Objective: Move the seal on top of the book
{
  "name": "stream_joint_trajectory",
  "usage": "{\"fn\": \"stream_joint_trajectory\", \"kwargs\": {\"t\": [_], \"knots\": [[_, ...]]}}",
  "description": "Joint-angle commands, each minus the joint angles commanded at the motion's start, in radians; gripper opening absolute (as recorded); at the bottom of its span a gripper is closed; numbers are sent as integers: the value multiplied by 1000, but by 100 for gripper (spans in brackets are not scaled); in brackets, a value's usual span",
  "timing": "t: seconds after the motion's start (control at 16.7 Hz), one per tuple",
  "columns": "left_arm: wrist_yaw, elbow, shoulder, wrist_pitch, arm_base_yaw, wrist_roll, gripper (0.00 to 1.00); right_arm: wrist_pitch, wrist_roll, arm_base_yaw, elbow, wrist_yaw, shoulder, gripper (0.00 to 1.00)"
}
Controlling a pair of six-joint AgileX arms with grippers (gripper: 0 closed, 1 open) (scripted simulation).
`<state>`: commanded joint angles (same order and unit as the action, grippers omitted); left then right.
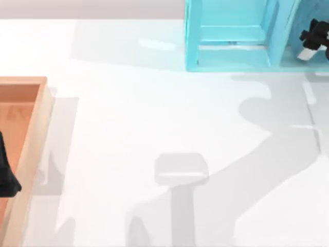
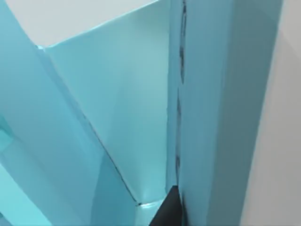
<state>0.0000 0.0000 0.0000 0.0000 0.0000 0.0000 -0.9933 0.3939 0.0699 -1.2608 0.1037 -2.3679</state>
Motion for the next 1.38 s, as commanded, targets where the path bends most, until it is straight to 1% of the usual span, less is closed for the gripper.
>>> {"fn": "stream_joint_trajectory", "kwargs": {"t": [0.12, 0.18, 0.72, 0.84, 1.08, 1.38], "knots": [[0, 0, 0, 0, 0, 0, 100, 0, 0, 0, 0, 0, 0, 2], [0, 0, 0, 0, 0, 0, 100, 0, 0, 0, 0, 0, 0, 0], [0, 0, 0, 0, 0, 0, 100, 2, 7, -6, 8, 1, -5, 0], [0, 0, 0, 0, 0, 0, 100, 21, 8, -3, 23, 0, 28, 0], [0, 0, 0, 0, 0, 0, 100, 132, 8, 4, 113, 7, 223, 0], [0, 0, 0, 0, 0, 0, 100, 352, 6, 12, 294, 24, 635, 0]]}}
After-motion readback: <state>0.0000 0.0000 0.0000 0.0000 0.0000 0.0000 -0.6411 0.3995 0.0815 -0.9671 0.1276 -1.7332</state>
